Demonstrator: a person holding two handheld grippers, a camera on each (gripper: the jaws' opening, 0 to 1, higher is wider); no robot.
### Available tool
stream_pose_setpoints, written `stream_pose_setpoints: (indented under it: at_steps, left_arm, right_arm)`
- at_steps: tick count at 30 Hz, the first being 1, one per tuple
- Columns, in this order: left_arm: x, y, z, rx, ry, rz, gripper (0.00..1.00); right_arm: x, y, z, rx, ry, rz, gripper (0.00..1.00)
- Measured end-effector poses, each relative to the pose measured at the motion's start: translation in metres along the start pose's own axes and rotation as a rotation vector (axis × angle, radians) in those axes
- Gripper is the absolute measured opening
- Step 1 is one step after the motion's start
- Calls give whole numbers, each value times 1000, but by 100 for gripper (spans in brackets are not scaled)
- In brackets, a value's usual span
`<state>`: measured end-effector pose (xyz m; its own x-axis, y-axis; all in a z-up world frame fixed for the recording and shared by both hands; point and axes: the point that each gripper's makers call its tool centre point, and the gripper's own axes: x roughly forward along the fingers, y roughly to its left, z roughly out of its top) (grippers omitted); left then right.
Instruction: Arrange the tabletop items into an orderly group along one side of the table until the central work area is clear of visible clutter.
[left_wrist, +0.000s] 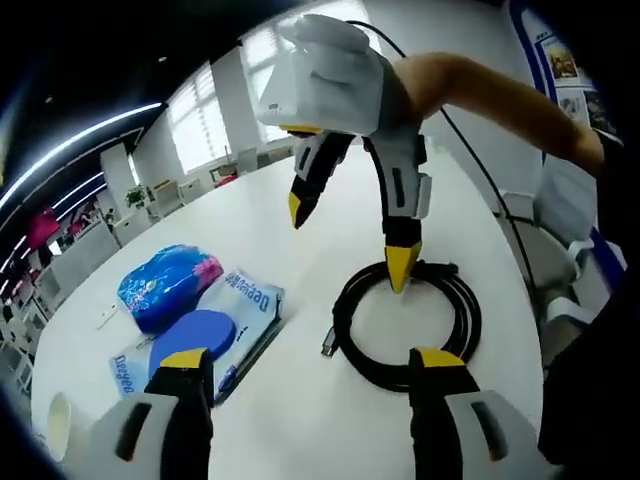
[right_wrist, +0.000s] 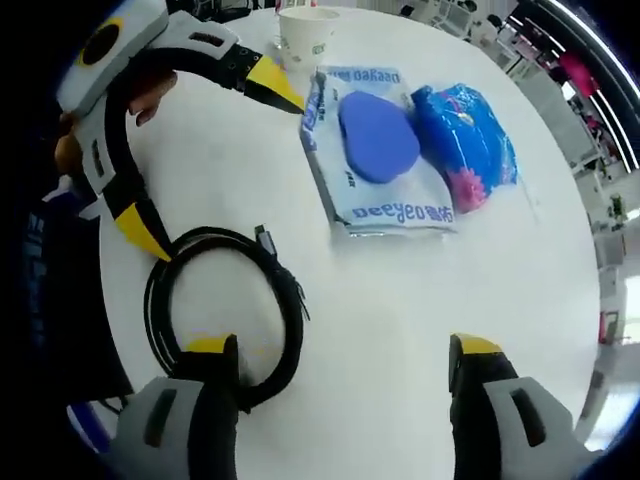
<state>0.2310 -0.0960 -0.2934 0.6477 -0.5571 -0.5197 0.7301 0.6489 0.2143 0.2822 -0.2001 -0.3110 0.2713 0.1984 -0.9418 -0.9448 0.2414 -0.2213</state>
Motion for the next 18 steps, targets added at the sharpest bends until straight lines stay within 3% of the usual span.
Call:
stream_pose_setpoints:
  at_steps: [4, 11, 18]
  left_arm:
    - [-1, 8, 2, -85, -27, 24, 100]
    - [1, 11, 0, -122, -26, 14, 100]
    - [2, 17, 4, -135, -39, 12, 100]
  right_arm:
    - [0, 5, -4, 25, -18, -13, 100]
    - [1, -5, -4, 73, -14, -25, 100]
    - [0, -4, 3, 99, -60, -10, 100]
